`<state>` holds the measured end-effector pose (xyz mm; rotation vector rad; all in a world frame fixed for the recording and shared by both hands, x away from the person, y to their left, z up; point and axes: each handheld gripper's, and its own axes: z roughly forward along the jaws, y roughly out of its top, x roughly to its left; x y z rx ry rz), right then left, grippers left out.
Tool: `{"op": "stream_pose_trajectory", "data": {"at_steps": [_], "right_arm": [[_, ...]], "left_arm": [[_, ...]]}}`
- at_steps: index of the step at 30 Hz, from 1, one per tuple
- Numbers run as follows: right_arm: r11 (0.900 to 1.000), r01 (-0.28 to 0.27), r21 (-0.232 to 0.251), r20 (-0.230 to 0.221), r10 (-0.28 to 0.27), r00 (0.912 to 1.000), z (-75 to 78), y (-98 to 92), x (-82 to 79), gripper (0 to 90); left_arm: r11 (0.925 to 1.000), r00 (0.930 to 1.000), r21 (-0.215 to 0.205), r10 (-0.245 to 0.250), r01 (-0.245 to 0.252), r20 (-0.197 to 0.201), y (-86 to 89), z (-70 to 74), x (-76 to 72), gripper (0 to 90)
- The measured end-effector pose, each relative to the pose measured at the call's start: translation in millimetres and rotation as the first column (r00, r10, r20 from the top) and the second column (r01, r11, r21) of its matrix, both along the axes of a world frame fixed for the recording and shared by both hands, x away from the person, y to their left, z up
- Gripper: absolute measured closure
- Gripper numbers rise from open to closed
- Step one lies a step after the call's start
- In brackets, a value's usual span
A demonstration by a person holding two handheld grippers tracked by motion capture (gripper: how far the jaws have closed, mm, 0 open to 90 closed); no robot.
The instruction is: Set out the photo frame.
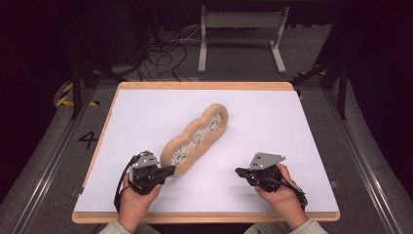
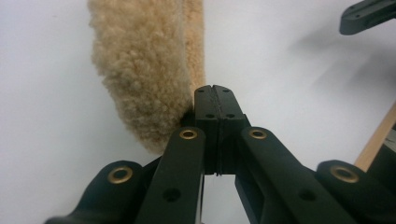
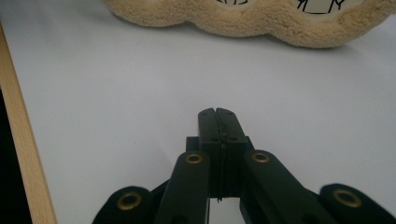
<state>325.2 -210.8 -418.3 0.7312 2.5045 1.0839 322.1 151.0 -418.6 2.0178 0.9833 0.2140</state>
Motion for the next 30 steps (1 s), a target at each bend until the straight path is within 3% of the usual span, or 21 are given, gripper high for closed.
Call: {"op": "stream_pose_trajectory", "data": {"at_steps": [6, 10, 12, 17, 19, 20, 21, 23, 24, 25, 27, 30], "right_arm": [[1.000, 0.004, 0.002, -0.001, -0.004, 1.0000, 0.2, -1.1, -0.1, 90.0], [1.000, 0.005, 0.004, 0.003, -0.005, 1.0000, 1.0, -1.8, 0.2, 90.0], [1.000, 0.009, 0.007, 0.002, -0.009, 1.0000, 1.7, -2.1, 1.2, 90.0], [1.000, 0.021, 0.018, 0.012, -0.021, 0.9997, 5.6, -3.3, 6.1, 90.0], [0.999, 0.031, 0.027, 0.015, -0.031, 0.9994, 8.8, -3.9, 10.4, 87.6], [0.999, 0.038, 0.033, 0.018, -0.039, 0.9991, 9.8, -4.3, 12.4, 85.3], [0.999, 0.038, 0.033, 0.018, -0.039, 0.9991, 9.8, -4.3, 12.4, 85.3], [0.998, 0.052, 0.039, 0.027, -0.053, 0.9982, 12.1, -5.7, 17.9, 82.8], [0.998, 0.056, 0.040, 0.031, -0.058, 0.9979, 12.8, -6.3, 19.3, 81.1], [0.998, 0.056, 0.040, 0.031, -0.058, 0.9979, 12.8, -6.3, 19.3, 81.1], [0.996, 0.078, 0.043, 0.044, -0.080, 0.9958, 16.4, -9.8, 27.1, 79.4], [0.994, 0.099, 0.046, 0.046, -0.101, 0.9938, 19.4, -13.2, 36.2, 78.2]], "left_arm": [[0.9992, 0.9992, 0.013, 0.038, -0.039, 0.011, 9.0, -0.3, 3.9, 89.9], [0.9994, 0.9993, 0.017, 0.031, -0.031, 0.021, 8.7, 0.3, -0.6, 89.5], [0.9997, 0.9995, -0.001, 0.025, -0.025, 0.019, 9.4, 1.7, -4.5, 84.2], [0.9957, 0.9958, -0.028, 0.089, -0.088, 0.024, 14.5, 6.4, -12.4, 73.4], [0.9904, 0.9900, -0.015, 0.137, -0.137, 0.032, 13.9, 7.7, -17.5, 64.9], [0.9904, 0.9900, -0.015, 0.137, -0.137, 0.032, 13.9, 7.7, -17.5, 58.3], [0.9886, 0.9878, -0.002, 0.150, -0.150, 0.041, 12.8, 8.0, -18.3, 58.3], [0.9774, 0.9768, 0.052, 0.201, -0.205, 0.073, 8.0, 7.8, -21.4, 43.1], [0.9721, 0.9723, 0.059, 0.223, -0.227, 0.072, 7.9, 6.0, -20.9, 41.4], [0.9721, 0.9723, 0.059, 0.223, -0.227, 0.072, 7.9, 6.0, -20.9, 39.1], [0.9657, 0.9678, 0.067, 0.249, -0.251, 0.038, 8.0, -1.6, -13.1, 34.8], [0.9672, 0.9686, 0.052, 0.248, -0.248, 0.006, 5.2, -7.8, -4.8, 33.8]]}}
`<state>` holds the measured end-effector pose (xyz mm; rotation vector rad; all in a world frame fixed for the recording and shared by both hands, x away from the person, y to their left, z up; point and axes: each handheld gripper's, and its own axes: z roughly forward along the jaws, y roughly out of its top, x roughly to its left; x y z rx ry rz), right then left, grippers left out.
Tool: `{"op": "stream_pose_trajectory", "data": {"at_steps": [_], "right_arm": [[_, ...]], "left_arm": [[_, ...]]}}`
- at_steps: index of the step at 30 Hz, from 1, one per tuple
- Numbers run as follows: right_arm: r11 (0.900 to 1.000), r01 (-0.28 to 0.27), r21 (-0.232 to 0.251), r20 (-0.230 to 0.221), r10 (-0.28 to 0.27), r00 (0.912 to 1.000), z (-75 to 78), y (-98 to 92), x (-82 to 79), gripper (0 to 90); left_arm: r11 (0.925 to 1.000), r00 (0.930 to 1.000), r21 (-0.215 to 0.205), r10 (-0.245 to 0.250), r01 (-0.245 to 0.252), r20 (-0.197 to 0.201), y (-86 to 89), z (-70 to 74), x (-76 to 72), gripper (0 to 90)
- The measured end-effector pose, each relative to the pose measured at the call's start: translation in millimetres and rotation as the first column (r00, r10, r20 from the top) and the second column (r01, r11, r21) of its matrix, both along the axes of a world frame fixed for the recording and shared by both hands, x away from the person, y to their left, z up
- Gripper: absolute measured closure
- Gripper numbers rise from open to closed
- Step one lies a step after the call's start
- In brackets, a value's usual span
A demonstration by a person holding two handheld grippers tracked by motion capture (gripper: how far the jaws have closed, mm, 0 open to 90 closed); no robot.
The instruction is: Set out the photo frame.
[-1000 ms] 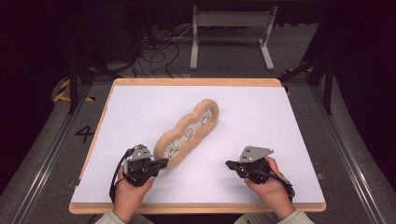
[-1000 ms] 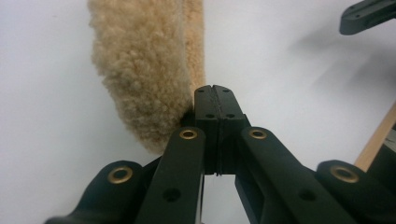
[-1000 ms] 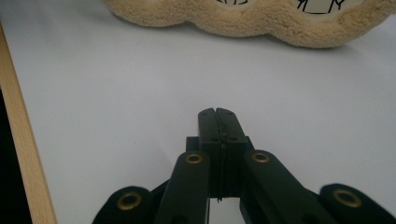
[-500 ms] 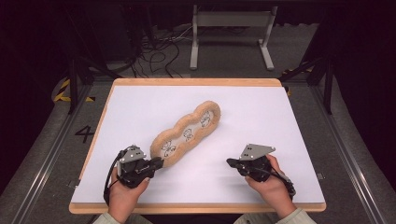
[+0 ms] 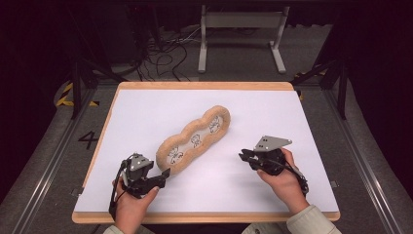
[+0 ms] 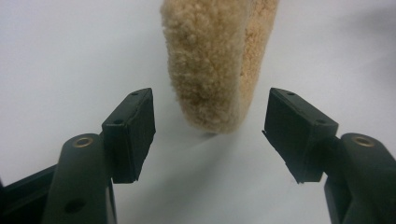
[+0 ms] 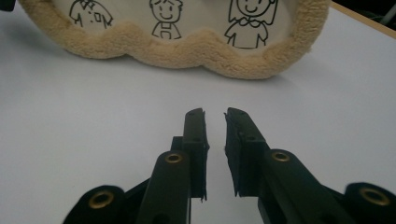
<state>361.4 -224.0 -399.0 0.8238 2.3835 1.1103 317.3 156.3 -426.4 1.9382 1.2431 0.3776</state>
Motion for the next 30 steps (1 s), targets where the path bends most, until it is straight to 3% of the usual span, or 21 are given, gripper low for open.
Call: {"op": "stream_pose_trajectory", "data": {"at_steps": [4, 6, 9, 10, 11, 19, 28, 30], "right_arm": [[1.000, 0.018, -0.007, -0.001, -0.018, 0.9998, 1.6, -1.3, 7.1, 77.2], [1.000, 0.024, -0.015, 0.001, -0.024, 0.9997, 2.4, -0.4, 11.6, 76.6], [1.000, 0.026, -0.017, 0.002, -0.026, 0.9997, 2.9, 0.5, 13.9, 76.0], [0.999, 0.027, -0.021, 0.003, -0.027, 0.9996, 3.6, 1.1, 16.6, 75.3], [0.999, 0.026, -0.022, 0.005, -0.026, 0.9996, 3.8, 1.3, 17.8, 75.1], [0.998, 0.055, -0.014, 0.001, -0.055, 0.9985, 11.6, 1.8, 38.1, 73.5], [0.995, 0.099, 0.013, -0.012, -0.099, 0.9951, 8.5, 10.4, 84.7, 63.8], [0.994, 0.110, 0.013, -0.040, -0.110, 0.9932, 3.5, 11.8, 96.3, 63.0]], "left_arm": [[0.9998, 1.0000, 0.017, -0.008, 0.008, 0.005, -7.6, -3.0, 7.2, 33.4], [0.9997, 0.9997, 0.011, -0.023, 0.023, -0.002, -9.7, -5.1, 12.0, 41.1], [0.9995, 0.9997, 0.017, -0.025, 0.026, -0.002, -8.9, -4.9, 12.3, 60.2], [0.9986, 0.9987, -0.030, -0.044, 0.043, -0.027, -4.1, -4.9, 14.3, 62.7], [0.9978, 0.9980, -0.046, -0.049, 0.048, -0.040, -2.2, -5.0, 15.3, 63.9], [0.9962, 0.9959, -0.054, -0.071, 0.068, -0.056, -1.6, -4.2, 16.6, 66.2], [0.9920, 0.9919, -0.073, -0.108, 0.103, -0.068, 4.1, -5.2, 21.5, 66.6], [0.9919, 0.9918, -0.072, -0.109, 0.104, -0.067, 4.2, -5.3, 21.5, 66.6]]}}
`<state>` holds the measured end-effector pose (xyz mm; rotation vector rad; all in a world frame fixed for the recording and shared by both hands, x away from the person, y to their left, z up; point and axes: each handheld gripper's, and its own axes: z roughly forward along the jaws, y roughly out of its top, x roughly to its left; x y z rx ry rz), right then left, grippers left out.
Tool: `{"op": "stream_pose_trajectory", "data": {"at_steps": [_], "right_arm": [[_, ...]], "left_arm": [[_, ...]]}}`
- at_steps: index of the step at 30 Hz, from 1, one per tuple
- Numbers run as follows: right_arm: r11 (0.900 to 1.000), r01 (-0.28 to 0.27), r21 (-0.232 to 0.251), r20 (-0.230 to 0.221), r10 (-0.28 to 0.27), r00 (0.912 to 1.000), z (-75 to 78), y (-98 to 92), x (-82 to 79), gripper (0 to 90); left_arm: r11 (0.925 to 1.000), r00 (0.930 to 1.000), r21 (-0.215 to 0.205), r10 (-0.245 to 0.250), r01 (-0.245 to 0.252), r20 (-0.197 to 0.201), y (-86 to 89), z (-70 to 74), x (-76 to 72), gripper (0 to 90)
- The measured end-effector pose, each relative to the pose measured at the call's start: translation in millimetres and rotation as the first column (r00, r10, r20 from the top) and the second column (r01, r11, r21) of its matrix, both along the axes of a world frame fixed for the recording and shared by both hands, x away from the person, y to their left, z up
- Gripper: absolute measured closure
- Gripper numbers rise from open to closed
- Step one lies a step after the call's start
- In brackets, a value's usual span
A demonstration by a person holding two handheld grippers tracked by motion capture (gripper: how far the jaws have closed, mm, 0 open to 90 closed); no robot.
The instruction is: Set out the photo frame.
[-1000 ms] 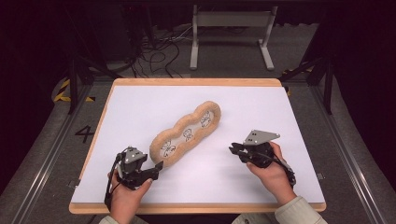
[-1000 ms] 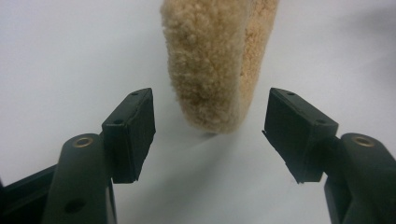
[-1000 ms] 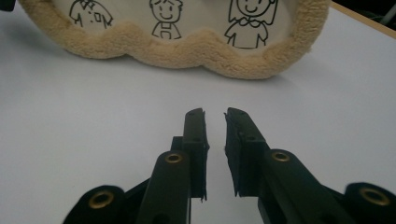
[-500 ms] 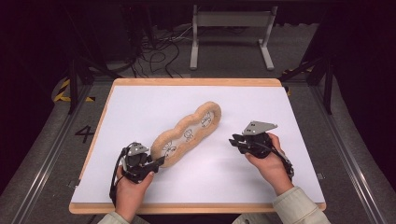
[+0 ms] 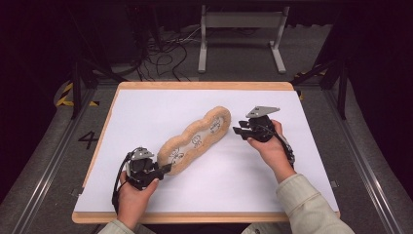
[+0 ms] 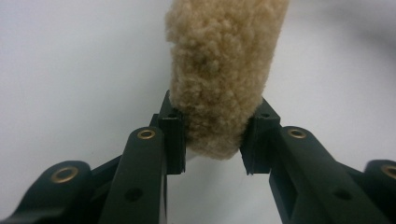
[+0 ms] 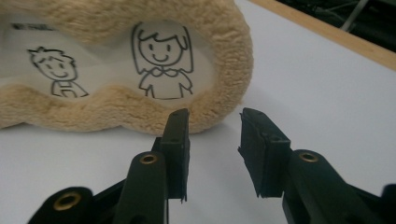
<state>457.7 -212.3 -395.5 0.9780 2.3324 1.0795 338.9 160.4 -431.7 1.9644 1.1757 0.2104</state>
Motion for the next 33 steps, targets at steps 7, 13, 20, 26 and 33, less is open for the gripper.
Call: {"op": "stream_pose_trajectory", "data": {"at_steps": [7, 13, 20, 26, 33], "right_arm": [[1.000, 0.001, 0.004, -0.026, -0.001, 0.9997, -7.6, 9.1, 25.2, 59.7], [1.000, -0.018, -0.007, -0.018, 0.017, 0.9997, -10.9, 17.6, 40.8, 59.9], [0.996, -0.068, 0.066, -0.027, 0.070, 0.9972, -21.8, 18.5, 59.0, 62.9], [0.994, -0.083, 0.065, -0.021, 0.084, 0.9962, -21.9, 16.6, 61.3, 70.7], [0.996, -0.082, 0.021, -0.008, 0.082, 0.9966, -9.7, 12.0, 48.2, 70.1]], "left_arm": [[0.9999, 0.9999, -0.015, -0.006, 0.006, -0.014, 2.4, -0.6, 1.9, 66.5], [0.9998, 0.9999, -0.016, -0.009, 0.009, -0.013, 3.0, -0.7, 2.5, 66.5], [0.9997, 0.9997, -0.019, -0.015, 0.015, -0.017, 3.4, -0.6, 3.4, 66.6], [0.9996, 0.9997, -0.023, -0.015, 0.014, -0.021, 3.2, -0.5, 3.8, 66.8], [0.9997, 0.9995, -0.020, -0.015, 0.015, -0.026, 4.8, 1.6, 6.3, 66.8]]}}
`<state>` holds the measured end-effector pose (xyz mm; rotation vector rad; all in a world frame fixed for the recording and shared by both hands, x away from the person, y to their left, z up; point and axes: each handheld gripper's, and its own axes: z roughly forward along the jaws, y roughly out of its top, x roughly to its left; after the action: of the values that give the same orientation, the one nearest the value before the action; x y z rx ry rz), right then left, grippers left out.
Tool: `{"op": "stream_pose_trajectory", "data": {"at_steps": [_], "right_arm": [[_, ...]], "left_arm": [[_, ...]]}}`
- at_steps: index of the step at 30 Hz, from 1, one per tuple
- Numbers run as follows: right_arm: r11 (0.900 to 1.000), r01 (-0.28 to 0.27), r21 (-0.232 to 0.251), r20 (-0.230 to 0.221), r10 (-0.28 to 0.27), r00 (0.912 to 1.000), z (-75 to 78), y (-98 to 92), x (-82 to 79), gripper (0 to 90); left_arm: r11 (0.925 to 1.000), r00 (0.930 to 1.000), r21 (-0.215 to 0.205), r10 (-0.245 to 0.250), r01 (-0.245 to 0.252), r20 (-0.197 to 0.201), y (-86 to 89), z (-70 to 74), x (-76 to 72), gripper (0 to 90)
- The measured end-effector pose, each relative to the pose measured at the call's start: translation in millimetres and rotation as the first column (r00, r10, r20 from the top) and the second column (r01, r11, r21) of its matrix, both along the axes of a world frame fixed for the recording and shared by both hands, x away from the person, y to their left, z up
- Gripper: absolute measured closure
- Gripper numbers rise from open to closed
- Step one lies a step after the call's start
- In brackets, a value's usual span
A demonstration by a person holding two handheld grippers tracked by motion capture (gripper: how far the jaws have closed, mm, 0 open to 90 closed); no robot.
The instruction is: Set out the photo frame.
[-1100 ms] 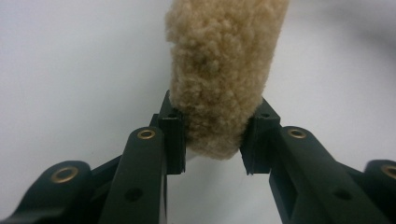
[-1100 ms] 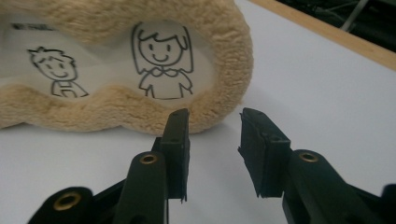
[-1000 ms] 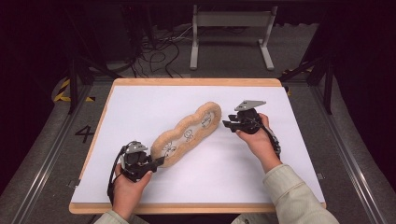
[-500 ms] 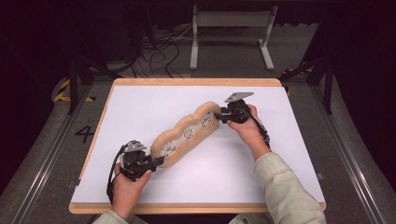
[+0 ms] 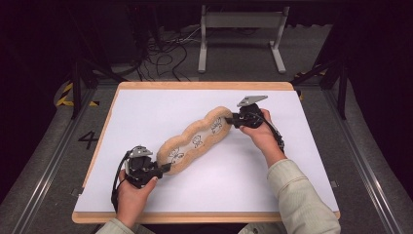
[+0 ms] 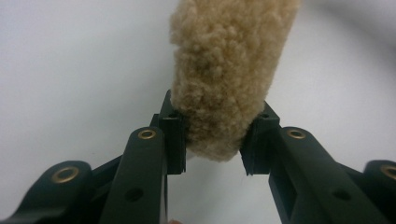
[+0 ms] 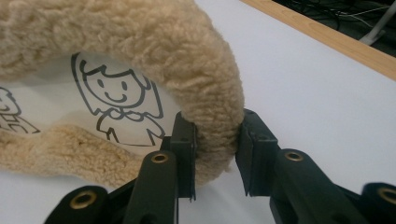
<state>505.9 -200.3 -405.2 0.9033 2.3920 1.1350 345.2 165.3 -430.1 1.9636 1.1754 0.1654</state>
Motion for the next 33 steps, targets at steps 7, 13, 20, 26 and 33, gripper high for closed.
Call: {"op": "stream_pose_trajectory", "data": {"at_steps": [7, 13, 20, 26, 33], "right_arm": [[1.000, 0.005, -0.024, 0.022, -0.005, 0.9997, 17.6, -15.5, -26.5, 68.9], [0.999, 0.032, -0.044, 0.021, -0.031, 0.9993, 34.3, -28.0, -52.5, 68.2], [0.997, 0.064, -0.045, 0.024, -0.063, 0.9977, 43.4, -40.3, -79.1, 67.4], [0.994, 0.096, -0.049, 0.022, -0.095, 0.9953, 39.2, -48.8, -94.5, 67.1], [0.991, 0.120, -0.051, 0.040, -0.118, 0.9923, 30.7, -57.8, -114.4, 67.3]], "left_arm": [[0.9999, 0.9991, -0.006, 0.011, -0.011, 0.041, 1.0, 9.4, 2.2, 66.6], [0.9996, 0.9976, -0.018, 0.022, -0.021, 0.066, 1.1, 14.9, 8.2, 66.4], [0.9991, 0.9947, -0.037, 0.027, -0.023, 0.100, -0.5, 22.6, 21.4, 66.1], [0.9994, 0.9934, -0.033, -0.001, 0.005, 0.115, -5.8, 24.9, 27.0, 64.8], [0.9970, 0.9831, 0.067, -0.049, 0.038, 0.176, -18.0, 26.3, 34.0, 61.6]]}}
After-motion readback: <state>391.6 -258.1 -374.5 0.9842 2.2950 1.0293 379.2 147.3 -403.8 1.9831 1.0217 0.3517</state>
